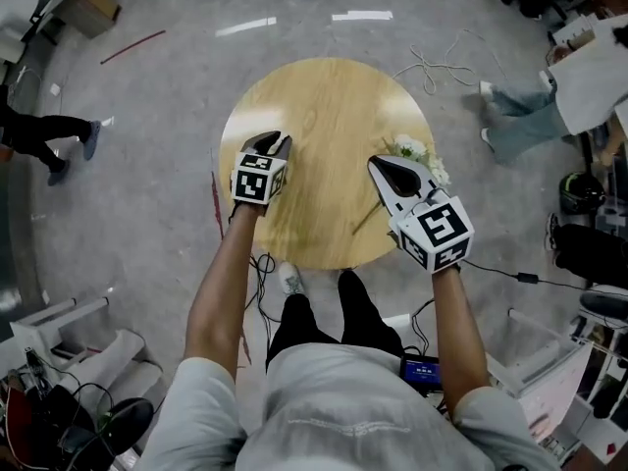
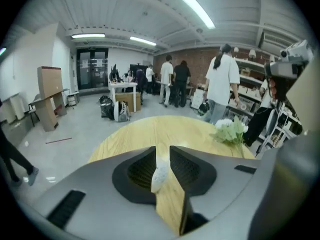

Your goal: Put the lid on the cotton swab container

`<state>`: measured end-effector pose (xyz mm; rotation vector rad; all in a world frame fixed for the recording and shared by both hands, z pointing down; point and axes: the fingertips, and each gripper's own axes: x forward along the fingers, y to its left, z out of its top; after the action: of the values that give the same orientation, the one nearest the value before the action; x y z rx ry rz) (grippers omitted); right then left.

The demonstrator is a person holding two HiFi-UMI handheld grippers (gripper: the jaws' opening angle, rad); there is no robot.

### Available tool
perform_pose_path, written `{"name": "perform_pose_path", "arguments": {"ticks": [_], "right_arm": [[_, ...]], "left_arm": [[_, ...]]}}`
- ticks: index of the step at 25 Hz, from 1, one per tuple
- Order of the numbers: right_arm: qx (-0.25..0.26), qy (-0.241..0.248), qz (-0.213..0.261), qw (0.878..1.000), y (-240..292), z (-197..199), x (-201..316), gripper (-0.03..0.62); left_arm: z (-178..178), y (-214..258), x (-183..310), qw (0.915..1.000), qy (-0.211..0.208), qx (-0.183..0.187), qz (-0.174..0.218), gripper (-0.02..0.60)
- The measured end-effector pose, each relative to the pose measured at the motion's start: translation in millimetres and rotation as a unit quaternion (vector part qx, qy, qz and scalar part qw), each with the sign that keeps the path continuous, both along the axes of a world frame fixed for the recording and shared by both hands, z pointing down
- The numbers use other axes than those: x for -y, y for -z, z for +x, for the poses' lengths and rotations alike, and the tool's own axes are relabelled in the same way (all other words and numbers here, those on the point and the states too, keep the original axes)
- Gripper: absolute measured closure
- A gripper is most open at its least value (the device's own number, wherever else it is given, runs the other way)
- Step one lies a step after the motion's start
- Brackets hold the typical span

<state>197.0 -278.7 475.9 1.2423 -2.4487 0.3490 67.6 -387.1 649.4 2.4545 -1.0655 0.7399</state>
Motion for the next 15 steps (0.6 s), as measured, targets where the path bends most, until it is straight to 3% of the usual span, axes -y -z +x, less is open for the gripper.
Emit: {"name": "perform_pose_path", "arguments": {"ticks": [3, 6, 10, 15], "right_arm": [[-0.006, -0.013, 0.018, 1.000, 17.2, 6.8, -4.7, 0.568], [-0.021, -0.024, 0.050, 0.998, 45.4, 9.8, -5.3, 0.568], [-0.043, -0.034, 0.106, 0.993, 102.6, -11.2, -4.5, 0.568], [-0.064, -0.047, 0.157, 0.984, 156.2, -41.6, -12.8, 0.568]], "left_arm": [[2.2, 44.3, 4.9, 0.9986, 0.000, -0.034, 0.040, 0.486], [1.6, 95.7, 4.6, 0.9947, -0.026, -0.029, 0.095, 0.498], [-27.3, 162.8, -10.4, 0.9874, -0.044, -0.037, 0.148, 0.554], [-67.4, 237.7, -40.3, 0.9744, -0.065, -0.040, 0.211, 0.565]]}}
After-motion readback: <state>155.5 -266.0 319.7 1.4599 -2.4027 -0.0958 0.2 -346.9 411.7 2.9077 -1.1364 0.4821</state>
